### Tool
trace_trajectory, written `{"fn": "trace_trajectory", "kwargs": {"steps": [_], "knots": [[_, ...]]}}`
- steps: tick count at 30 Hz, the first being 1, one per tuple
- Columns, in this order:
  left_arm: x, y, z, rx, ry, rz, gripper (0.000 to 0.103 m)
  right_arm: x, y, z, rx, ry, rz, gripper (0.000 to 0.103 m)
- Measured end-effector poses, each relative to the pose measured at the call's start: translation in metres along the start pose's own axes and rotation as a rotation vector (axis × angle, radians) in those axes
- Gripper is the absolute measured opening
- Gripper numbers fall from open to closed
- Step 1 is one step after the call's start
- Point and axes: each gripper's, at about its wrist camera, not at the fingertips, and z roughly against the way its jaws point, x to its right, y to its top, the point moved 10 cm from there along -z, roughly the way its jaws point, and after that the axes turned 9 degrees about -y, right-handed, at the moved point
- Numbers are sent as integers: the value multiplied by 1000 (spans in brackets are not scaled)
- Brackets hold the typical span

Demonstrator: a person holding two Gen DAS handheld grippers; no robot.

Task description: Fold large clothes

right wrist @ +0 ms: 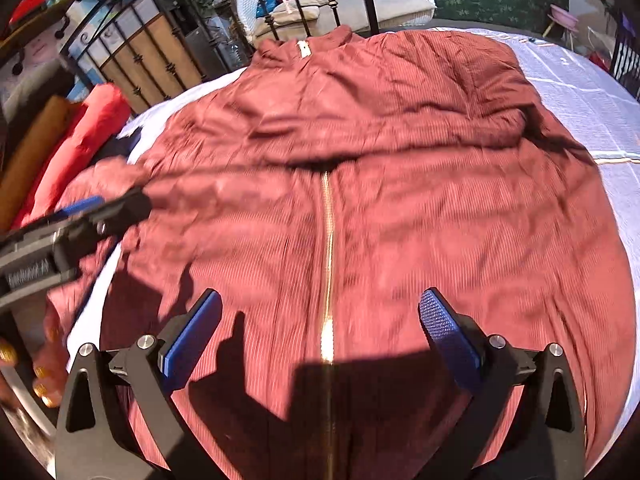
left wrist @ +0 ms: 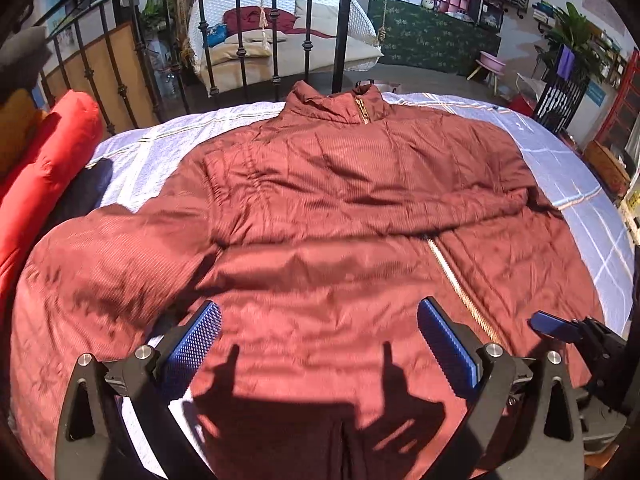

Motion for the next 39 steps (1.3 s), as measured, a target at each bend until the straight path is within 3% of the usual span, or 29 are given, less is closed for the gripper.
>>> {"fn": "trace_trajectory", "kwargs": {"steps": [5, 13, 18, 22, 26, 29, 31, 35, 39], "knots": [[-8, -20, 10, -14, 40, -19, 97, -4, -30, 14, -18, -16, 61, 98], [-37, -54, 27, -20, 92, 18, 97, -13, -34, 19, -24, 5, 74, 98], [-100, -93, 59, 8, 172, 154, 95, -25, -36, 23, -18, 20, 108, 98], [-163, -136, 110, 49, 328, 275, 92, -33, -38, 23, -22, 28, 130, 98], [-220, -188, 161, 87, 447, 492, 86, -42, -39, 19, -29, 43, 137, 98], [-247, -223, 184, 95, 494, 642, 83, -51, -40, 16, -36, 56, 153, 98], [-255, -240, 183, 72, 478, 704, 81, -56, -40, 15, -35, 57, 163, 98], [-257, -245, 167, 41, 381, 753, 57, -64, -38, 14, -32, 65, 171, 98], [-250, -224, 166, 37, 370, 684, 16, -64, -39, 16, -25, 61, 181, 98]]}}
